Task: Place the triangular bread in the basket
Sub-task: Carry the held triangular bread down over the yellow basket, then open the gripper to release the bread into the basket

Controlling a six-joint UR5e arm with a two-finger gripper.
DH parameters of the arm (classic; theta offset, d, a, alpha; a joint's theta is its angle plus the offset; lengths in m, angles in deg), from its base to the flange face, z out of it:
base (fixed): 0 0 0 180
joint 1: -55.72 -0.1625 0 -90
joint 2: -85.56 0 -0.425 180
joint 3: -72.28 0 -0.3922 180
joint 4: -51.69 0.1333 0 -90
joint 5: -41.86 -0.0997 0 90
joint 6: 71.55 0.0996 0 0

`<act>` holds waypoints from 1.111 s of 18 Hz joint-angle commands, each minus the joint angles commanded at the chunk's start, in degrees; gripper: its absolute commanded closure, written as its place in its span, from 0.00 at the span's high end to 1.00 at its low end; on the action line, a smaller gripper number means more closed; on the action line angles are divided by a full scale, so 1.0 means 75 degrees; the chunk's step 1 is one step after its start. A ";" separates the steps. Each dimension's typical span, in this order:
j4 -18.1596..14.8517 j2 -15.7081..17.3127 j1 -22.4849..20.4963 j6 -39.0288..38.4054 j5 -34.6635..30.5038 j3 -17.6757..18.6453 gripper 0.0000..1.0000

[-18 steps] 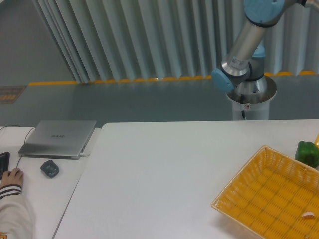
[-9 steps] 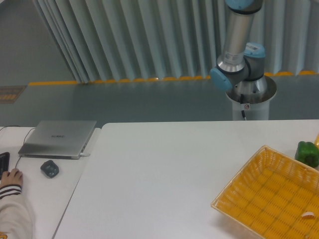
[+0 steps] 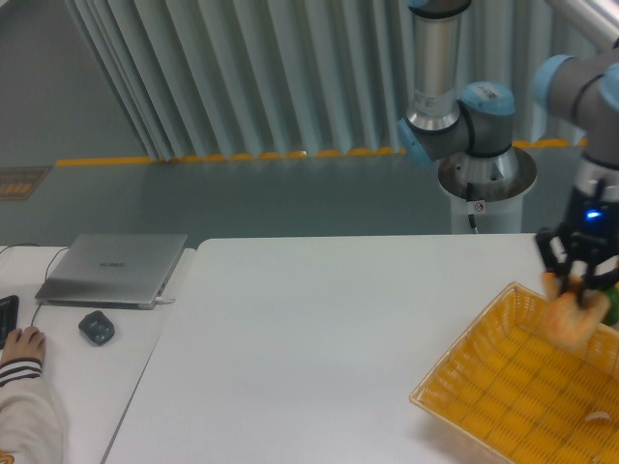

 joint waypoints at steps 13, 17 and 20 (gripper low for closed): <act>0.0610 -0.0516 0.0869 -0.0072 -0.0996 0.0023 1.00; 0.0645 -0.0423 0.0951 0.0371 -0.1359 0.0246 1.00; 0.0470 -0.0003 0.0858 0.3494 -0.1487 0.0257 1.00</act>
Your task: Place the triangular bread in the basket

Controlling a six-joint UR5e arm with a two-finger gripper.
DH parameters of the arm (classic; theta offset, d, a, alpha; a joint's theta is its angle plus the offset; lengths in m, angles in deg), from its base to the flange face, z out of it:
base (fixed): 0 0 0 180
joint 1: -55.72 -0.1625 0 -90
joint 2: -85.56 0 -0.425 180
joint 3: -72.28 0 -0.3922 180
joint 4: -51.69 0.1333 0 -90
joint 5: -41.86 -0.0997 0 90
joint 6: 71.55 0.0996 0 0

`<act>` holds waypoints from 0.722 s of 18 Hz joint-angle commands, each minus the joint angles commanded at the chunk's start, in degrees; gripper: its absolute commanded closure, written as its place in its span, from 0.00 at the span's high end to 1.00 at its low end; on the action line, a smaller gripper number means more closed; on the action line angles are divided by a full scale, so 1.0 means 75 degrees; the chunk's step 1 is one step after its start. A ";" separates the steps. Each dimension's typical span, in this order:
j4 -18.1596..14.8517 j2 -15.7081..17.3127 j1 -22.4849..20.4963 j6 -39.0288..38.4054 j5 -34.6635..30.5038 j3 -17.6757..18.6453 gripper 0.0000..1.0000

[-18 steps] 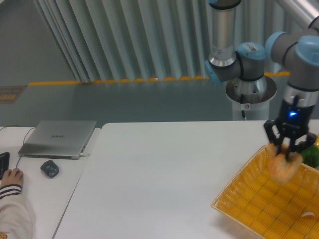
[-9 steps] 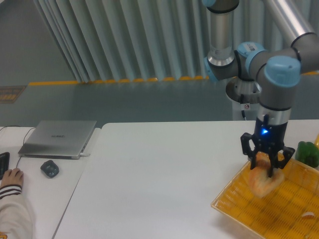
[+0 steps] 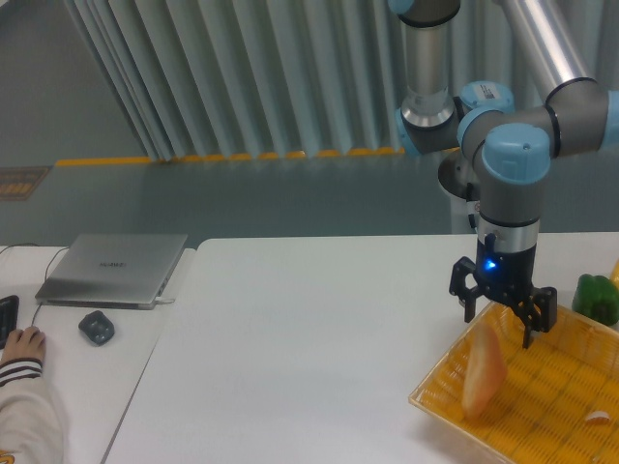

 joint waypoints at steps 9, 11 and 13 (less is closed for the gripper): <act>-0.1288 0.0447 -0.0960 0.2504 -0.0516 -0.0046 1.00; -0.1616 0.0518 -0.1219 0.3296 -0.0808 -0.0058 1.00; -0.1874 0.0530 -0.1453 0.4071 -0.1195 -0.0081 1.00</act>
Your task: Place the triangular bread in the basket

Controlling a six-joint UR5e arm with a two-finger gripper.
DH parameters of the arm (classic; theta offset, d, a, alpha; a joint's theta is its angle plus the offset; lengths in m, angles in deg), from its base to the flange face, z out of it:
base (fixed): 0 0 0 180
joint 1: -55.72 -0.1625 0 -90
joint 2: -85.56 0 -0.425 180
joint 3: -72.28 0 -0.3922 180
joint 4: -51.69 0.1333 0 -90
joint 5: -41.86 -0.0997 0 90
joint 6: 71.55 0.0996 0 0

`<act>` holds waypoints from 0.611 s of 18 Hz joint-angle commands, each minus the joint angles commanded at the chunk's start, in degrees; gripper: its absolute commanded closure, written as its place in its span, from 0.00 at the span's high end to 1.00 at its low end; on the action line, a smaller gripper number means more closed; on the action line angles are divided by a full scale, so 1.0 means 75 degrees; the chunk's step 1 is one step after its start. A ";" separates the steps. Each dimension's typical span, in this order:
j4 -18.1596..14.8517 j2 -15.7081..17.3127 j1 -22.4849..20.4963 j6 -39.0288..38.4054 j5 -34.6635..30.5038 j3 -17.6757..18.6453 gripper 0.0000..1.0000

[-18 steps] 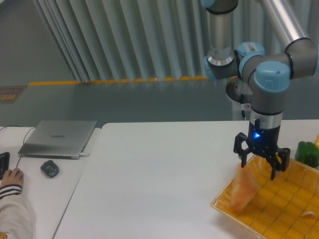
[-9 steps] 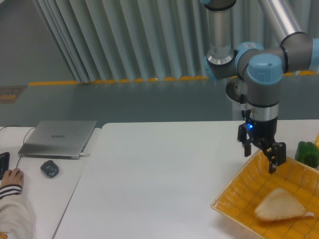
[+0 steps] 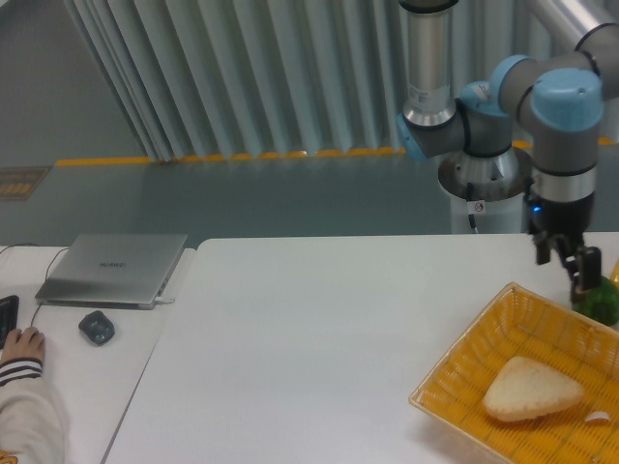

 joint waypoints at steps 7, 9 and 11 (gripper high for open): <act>-0.0259 -0.0058 -0.0435 0.1082 0.0010 -0.0094 1.00; -0.0259 -0.0105 -0.0388 0.1082 0.0103 -0.0059 1.00; -0.0259 -0.0117 -0.0388 0.1082 0.0325 -0.0024 1.00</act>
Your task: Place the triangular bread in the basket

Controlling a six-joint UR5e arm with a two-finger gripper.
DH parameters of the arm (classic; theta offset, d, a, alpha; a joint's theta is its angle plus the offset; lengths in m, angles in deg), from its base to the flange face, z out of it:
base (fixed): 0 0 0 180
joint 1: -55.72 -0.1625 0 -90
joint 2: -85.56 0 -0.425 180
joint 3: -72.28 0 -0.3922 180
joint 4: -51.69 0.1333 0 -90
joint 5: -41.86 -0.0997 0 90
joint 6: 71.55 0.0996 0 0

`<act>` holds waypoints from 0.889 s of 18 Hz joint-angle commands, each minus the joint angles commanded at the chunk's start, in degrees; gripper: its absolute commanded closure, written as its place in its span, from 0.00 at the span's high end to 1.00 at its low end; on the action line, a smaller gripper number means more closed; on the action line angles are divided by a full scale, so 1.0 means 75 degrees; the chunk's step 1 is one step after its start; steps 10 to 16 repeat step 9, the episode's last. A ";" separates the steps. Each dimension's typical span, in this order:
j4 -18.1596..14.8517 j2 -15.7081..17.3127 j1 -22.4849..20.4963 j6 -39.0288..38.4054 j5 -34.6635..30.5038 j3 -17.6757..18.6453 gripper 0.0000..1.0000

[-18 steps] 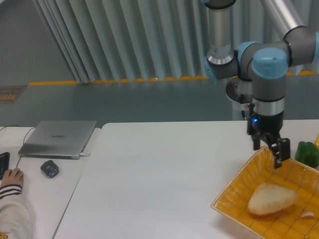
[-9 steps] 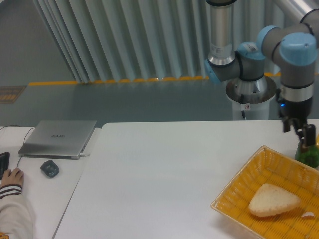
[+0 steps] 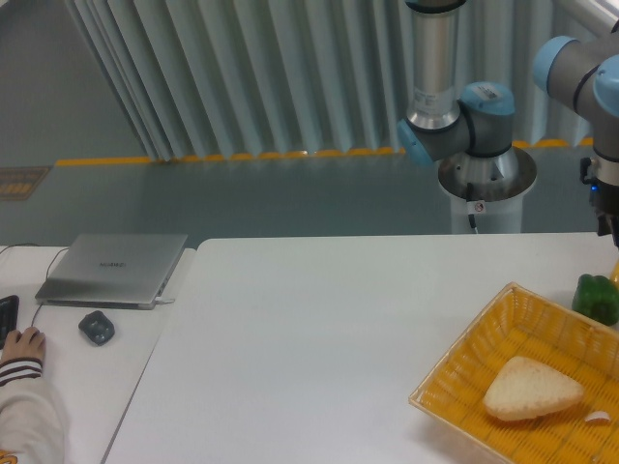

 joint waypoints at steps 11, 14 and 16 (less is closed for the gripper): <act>-0.0012 0.0000 -0.0047 0.0000 0.0107 0.0024 1.00; -0.0012 0.0000 -0.0047 0.0000 0.0107 0.0024 1.00; -0.0012 0.0000 -0.0047 0.0000 0.0107 0.0024 1.00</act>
